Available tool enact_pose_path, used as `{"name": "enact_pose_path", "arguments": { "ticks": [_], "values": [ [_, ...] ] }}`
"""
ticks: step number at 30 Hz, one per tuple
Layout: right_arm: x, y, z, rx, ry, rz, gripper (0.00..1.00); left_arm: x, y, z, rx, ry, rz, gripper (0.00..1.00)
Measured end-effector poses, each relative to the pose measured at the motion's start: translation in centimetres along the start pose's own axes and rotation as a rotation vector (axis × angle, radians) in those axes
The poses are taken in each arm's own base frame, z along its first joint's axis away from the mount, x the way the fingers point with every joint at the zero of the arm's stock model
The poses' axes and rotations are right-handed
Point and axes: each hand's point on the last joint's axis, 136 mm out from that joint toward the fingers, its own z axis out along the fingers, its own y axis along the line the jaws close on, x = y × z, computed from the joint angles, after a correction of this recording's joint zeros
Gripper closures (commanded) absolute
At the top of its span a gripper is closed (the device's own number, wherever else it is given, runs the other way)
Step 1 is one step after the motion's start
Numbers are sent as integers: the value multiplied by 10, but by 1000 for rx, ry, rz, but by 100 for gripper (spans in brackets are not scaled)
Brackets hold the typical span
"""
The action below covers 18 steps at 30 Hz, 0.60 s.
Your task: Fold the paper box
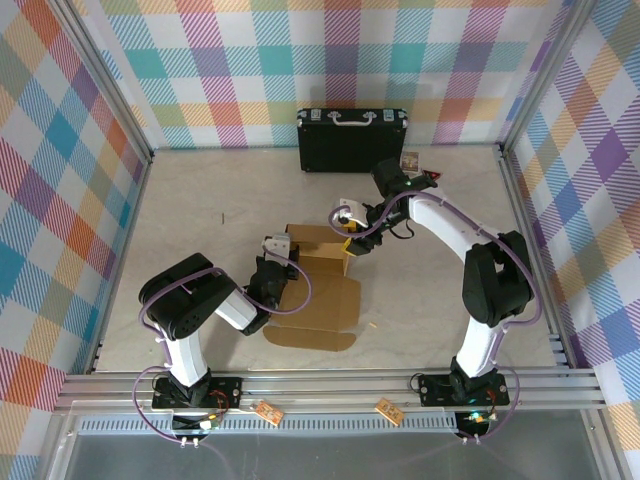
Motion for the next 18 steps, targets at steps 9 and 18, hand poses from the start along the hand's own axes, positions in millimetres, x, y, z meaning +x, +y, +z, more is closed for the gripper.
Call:
{"name": "enact_pose_path", "arguments": {
  "ticks": [9, 18],
  "values": [
    [-1, -2, 1, 10, -2, -8, 62, -3, -8, 5, 2, 9, 0, 100],
    [0, -1, 1, 8, 2, -8, 62, -4, -3, 4, -21, 12, 9, 56]
  ]
}}
